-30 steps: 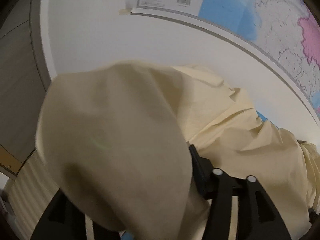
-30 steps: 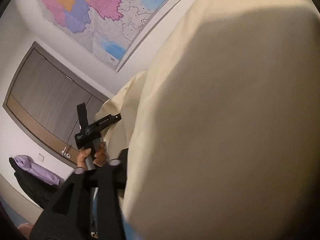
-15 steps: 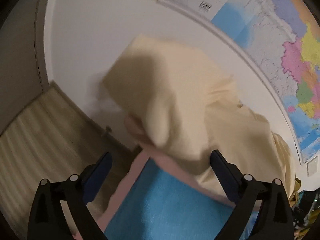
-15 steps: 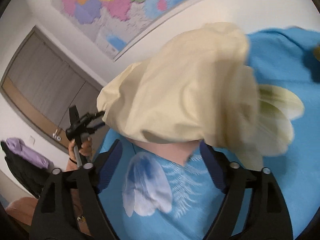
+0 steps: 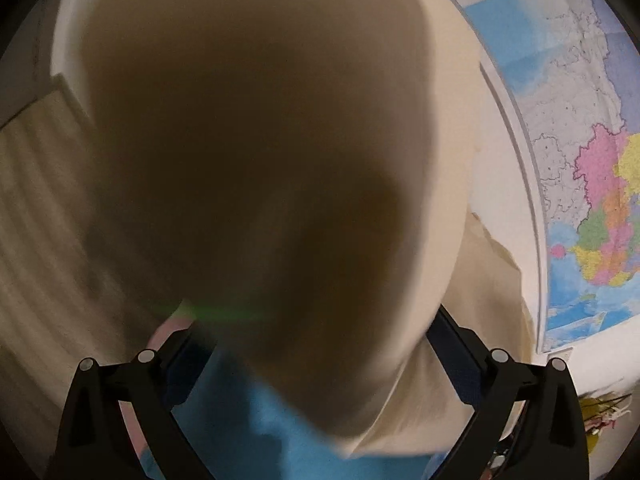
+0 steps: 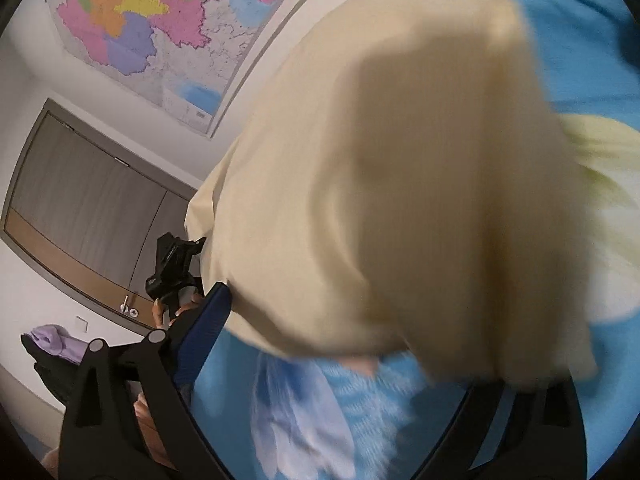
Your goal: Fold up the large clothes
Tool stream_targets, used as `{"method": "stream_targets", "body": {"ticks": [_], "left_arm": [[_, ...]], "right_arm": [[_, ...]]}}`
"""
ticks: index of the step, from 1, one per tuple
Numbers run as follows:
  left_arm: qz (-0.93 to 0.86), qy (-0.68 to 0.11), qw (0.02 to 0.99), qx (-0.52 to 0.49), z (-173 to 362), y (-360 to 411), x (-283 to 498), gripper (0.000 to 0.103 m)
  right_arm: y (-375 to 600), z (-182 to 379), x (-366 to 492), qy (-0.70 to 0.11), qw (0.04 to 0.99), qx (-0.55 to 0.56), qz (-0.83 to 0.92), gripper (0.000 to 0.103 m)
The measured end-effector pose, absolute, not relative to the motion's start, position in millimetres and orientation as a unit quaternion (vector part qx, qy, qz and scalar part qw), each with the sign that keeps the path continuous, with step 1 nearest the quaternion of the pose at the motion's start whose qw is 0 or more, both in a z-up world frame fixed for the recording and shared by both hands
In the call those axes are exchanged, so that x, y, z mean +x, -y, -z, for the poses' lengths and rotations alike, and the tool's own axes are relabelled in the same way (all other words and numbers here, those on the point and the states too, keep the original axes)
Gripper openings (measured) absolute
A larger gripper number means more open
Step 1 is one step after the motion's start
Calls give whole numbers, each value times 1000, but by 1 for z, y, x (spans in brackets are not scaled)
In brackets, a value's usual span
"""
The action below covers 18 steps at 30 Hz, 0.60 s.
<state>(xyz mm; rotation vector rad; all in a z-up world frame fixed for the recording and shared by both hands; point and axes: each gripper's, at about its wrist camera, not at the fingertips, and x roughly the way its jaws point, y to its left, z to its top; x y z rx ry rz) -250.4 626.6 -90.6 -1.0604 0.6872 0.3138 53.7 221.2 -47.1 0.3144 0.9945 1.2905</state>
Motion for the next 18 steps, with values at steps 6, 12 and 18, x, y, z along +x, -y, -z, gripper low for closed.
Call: {"method": "stream_targets", "body": {"ticks": [6, 12, 18], "left_arm": [[-186, -305, 821, -445, 74, -620, -235, 57], [-191, -265, 836, -441, 46, -634, -253, 17], [-198, -248, 823, -471, 57, -656, -259, 16]], "right_arm": [[-238, 62, 67, -451, 645, 175, -592, 41], [-259, 34, 57, -403, 645, 163, -628, 24], [-283, 49, 56, -414, 631, 170, -634, 23]]}}
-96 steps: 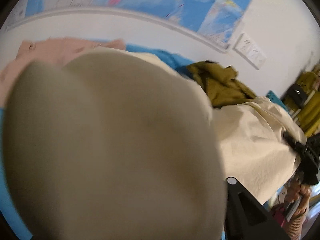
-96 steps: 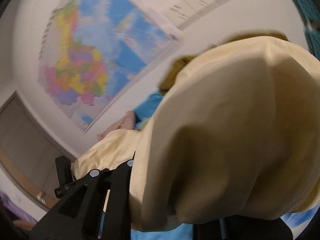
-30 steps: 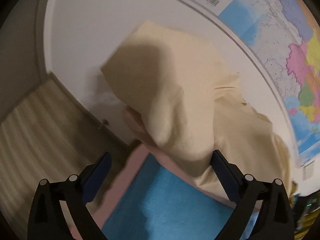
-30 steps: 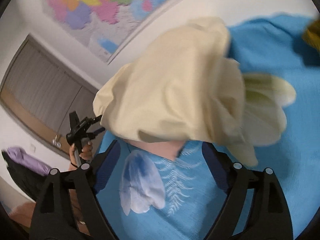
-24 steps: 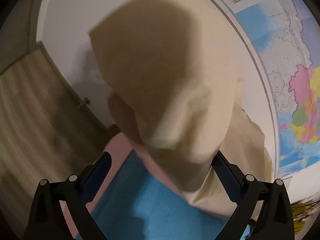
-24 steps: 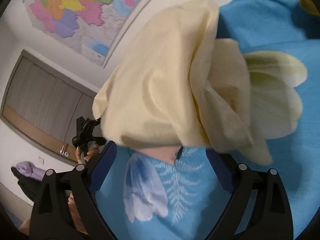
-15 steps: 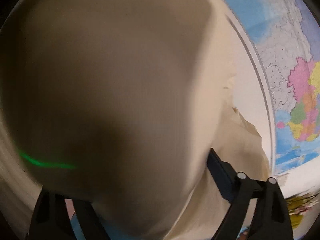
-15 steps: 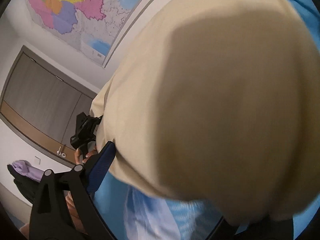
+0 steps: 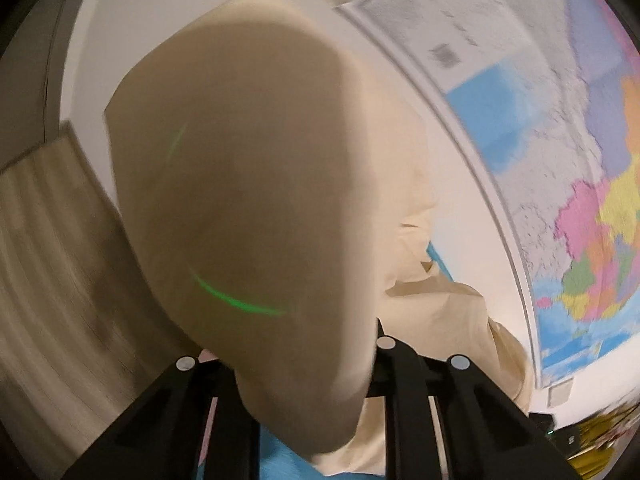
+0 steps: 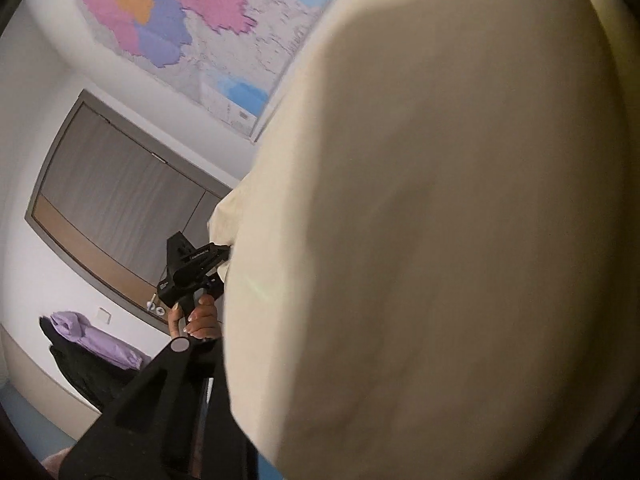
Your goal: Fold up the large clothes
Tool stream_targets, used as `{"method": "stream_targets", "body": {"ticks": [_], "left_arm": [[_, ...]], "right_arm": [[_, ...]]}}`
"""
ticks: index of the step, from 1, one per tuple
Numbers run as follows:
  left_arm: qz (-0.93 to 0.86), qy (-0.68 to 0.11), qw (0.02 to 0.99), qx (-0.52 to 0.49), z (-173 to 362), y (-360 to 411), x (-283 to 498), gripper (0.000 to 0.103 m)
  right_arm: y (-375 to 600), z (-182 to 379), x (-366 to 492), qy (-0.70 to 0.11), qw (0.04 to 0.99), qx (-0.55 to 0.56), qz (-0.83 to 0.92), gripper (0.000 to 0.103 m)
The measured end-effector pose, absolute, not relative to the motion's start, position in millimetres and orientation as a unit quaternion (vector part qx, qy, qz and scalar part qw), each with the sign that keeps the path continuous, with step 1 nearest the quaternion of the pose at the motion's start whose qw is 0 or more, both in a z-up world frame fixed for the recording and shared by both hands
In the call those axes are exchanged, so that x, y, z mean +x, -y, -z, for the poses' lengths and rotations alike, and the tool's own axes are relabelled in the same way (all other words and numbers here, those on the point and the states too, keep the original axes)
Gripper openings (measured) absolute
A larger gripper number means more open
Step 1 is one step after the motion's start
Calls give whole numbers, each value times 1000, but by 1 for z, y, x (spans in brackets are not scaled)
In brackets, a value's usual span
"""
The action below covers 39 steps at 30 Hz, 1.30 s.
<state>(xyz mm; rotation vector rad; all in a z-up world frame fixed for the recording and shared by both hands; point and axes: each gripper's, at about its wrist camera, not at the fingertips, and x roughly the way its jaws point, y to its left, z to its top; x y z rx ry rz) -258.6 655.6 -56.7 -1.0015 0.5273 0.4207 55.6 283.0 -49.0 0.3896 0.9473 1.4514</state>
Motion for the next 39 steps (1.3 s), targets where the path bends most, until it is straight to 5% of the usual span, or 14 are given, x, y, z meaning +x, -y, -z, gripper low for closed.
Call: {"method": "stream_targets", "body": {"ticks": [3, 7, 9, 11, 15, 19, 22, 26, 28, 34, 39], "left_arm": [[-203, -257, 819, -472, 70, -655, -253, 21], [-215, -271, 812, -471, 74, -651, -250, 37], [-241, -289, 815, -442, 68, -643, -248, 46], [-269, -307, 814, -412, 60, -631, -246, 68], [-339, -318, 829, -311, 35, -600, -248, 77], [-406, -300, 842, -189, 3, -550, -258, 82], [-369, -285, 873, -142, -12, -518, -263, 86], [-313, -303, 893, -117, -15, -490, -231, 88], [-284, -323, 894, -125, -2, -483, -206, 88], [-288, -345, 880, -154, 22, -497, -196, 93], [-294, -325, 891, -118, 9, -470, -192, 91]], "right_arm": [[-278, 54, 53, -417, 631, 166, -633, 27], [-258, 49, 37, -416, 663, 98, -614, 62], [-244, 42, 29, -407, 676, 66, -611, 72], [-221, 33, 20, -393, 692, 26, -605, 83], [-176, 16, 13, -372, 695, -12, -615, 80], [-142, -13, 6, -321, 718, -41, -617, 58], [-135, -29, 22, -290, 759, -2, -583, 57], [-173, -7, 68, -355, 772, 42, -526, 55], [-209, 17, 77, -400, 745, 52, -532, 42], [-228, 29, 72, -425, 734, 30, -529, 42], [-189, -2, 57, -353, 783, 15, -512, 52]]}}
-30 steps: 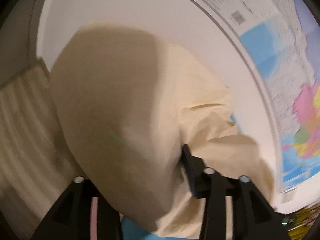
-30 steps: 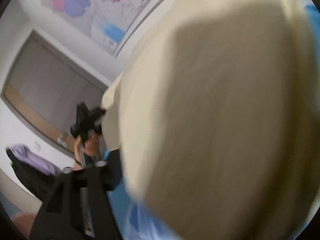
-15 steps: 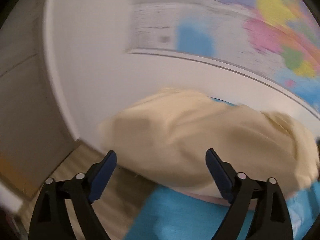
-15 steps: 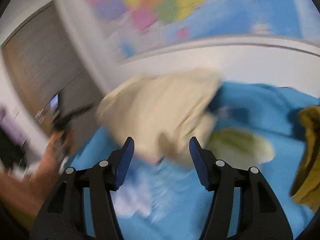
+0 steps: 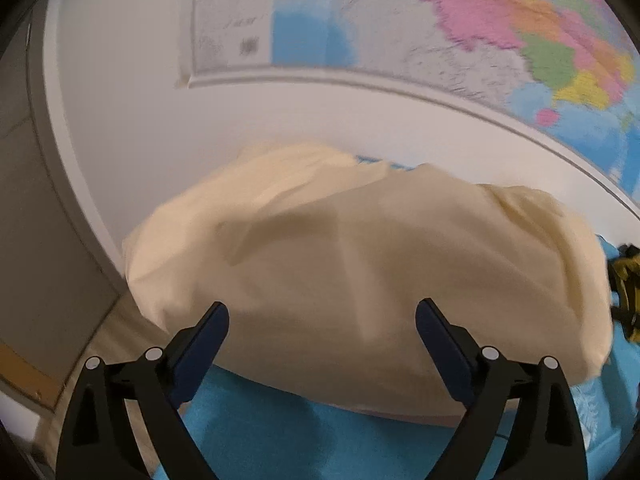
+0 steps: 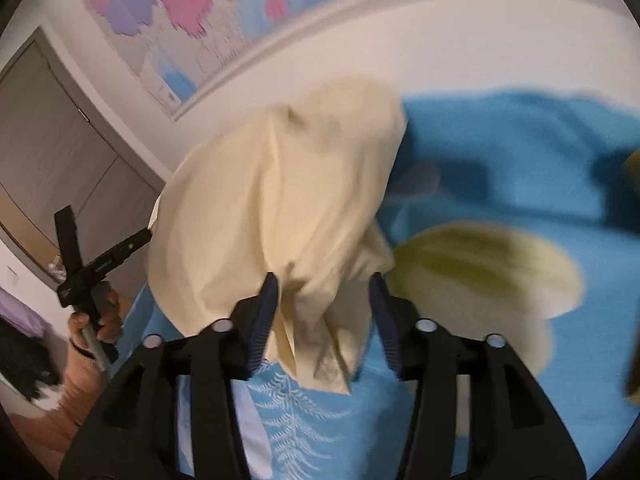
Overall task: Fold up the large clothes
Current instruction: 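Lower the jacket bundle onto the folded pink shirt and open both tools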
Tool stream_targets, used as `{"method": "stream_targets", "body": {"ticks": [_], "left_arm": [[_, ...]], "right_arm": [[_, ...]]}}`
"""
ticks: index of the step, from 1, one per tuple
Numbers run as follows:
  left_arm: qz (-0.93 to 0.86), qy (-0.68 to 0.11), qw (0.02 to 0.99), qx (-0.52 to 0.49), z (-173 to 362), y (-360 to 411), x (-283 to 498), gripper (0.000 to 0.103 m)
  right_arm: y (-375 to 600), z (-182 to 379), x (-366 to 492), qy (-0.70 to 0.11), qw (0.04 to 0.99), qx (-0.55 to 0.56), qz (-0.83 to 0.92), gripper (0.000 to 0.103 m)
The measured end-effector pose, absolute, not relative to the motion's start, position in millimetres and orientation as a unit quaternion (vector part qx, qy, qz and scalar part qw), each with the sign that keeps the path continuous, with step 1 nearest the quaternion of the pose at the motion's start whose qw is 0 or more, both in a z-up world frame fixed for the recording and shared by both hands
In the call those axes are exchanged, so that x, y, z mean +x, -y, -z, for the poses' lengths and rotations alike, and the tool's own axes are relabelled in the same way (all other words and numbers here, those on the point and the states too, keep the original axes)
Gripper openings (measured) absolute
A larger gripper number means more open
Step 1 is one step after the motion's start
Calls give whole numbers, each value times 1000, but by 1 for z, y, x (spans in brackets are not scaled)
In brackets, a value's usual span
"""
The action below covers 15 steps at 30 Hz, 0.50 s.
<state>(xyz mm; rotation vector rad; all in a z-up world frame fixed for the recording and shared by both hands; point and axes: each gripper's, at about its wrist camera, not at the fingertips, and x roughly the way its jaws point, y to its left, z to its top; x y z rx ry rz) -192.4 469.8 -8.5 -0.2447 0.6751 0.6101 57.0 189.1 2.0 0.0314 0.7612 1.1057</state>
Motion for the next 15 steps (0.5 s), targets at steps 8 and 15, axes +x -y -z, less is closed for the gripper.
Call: {"method": "stream_targets", "body": {"ticks": [8, 15], "left_arm": [[-254, -319, 910, -69, 3, -420, -160, 92], [-263, -335, 902, -68, 29, -408, -146, 92]], "right_arm": [[-231, -42, 22, -252, 806, -53, -533, 59], [-282, -12, 31, -295, 798, -99, -516, 56]]}}
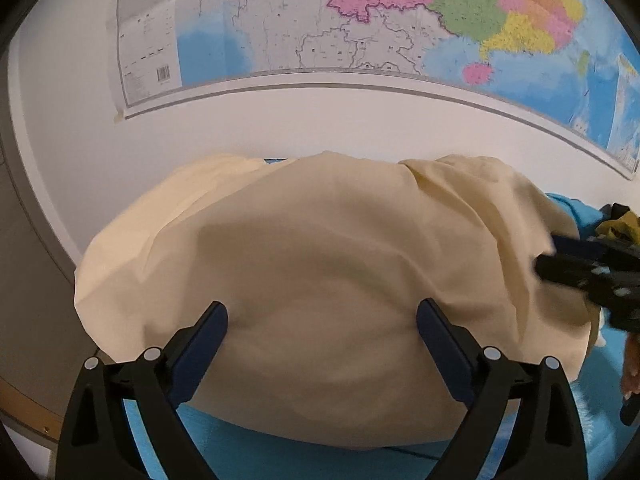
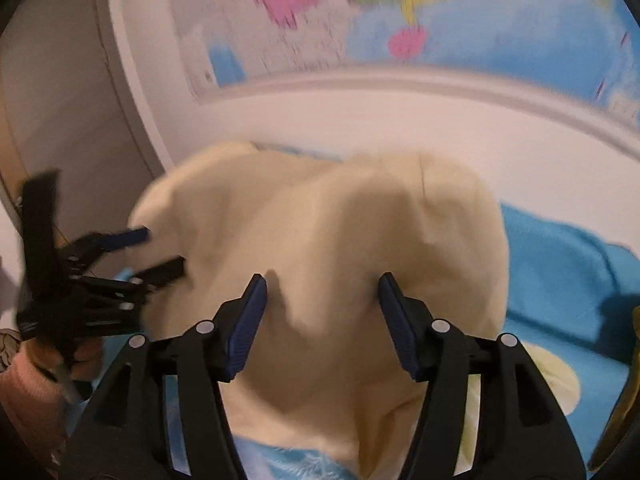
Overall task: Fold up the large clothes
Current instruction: 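Lower the jacket bundle onto the folded pink shirt and open both tools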
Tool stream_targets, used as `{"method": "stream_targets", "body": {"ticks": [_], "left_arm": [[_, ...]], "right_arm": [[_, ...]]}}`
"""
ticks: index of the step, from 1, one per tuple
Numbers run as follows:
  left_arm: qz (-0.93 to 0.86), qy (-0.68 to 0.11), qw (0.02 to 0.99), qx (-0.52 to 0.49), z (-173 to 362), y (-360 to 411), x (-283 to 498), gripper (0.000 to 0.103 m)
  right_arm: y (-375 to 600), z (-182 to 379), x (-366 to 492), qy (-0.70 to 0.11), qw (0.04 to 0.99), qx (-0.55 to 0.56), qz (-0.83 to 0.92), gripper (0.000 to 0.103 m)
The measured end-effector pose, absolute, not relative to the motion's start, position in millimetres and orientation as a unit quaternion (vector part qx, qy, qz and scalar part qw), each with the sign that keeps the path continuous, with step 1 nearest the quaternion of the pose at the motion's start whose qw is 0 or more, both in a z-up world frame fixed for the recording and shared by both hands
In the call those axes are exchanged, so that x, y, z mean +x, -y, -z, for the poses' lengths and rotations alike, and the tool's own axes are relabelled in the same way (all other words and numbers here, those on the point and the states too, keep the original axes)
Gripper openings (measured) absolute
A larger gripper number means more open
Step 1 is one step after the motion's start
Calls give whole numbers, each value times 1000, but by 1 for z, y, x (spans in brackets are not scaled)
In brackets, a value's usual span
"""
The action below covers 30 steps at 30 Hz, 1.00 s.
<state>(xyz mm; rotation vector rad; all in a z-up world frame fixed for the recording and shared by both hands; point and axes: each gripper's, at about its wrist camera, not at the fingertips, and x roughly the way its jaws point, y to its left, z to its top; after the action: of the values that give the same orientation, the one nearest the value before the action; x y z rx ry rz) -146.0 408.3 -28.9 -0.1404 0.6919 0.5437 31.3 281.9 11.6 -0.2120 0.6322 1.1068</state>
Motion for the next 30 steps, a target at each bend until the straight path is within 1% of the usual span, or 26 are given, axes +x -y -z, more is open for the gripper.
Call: {"method": "stream_targets", "body": {"ticks": [3, 6, 10, 13, 16, 18, 19, 20, 25, 27, 30], "left_arm": [[-272, -334, 900, -63, 27, -404, -147, 92], [-280, -330, 900, -54, 24, -396, -151, 92], [-279, -323, 903, -51, 19, -387, -157, 93], [-272, -319, 907, -51, 19, -379, -161, 96], [-267, -323, 906, -59, 24, -373, -162, 96], [-268, -327, 903, -71, 29, -373, -162, 96], [-265, -335, 900, -82, 33, -374, -161, 96], [-266, -338, 899, -85, 35, -374, -161, 96], [-264, -325, 903, -98, 30, -365, -176, 96], [-269, -313, 905, -102, 28, -358, -187, 96], [-284, -298, 905, -107, 26, -346, -204, 96]], "right_arm": [[-272, 0, 40, -314, 789, -74, -522, 55], [-261, -4, 35, -311, 792, -71, -520, 55], [-247, -13, 18, -293, 790, -71, -534, 58], [-236, -13, -1, -269, 793, -81, -541, 60], [-229, -6, -22, -245, 796, -114, -542, 61], [-236, 2, -24, -253, 794, -127, -538, 61], [-239, 6, -24, -260, 791, -131, -538, 62], [-244, 12, -24, -271, 789, -137, -534, 67], [-235, 7, -32, -265, 790, -119, -540, 68], [-226, 3, -41, -253, 794, -112, -541, 71], [-214, -1, -58, -230, 802, -107, -540, 83]]}}
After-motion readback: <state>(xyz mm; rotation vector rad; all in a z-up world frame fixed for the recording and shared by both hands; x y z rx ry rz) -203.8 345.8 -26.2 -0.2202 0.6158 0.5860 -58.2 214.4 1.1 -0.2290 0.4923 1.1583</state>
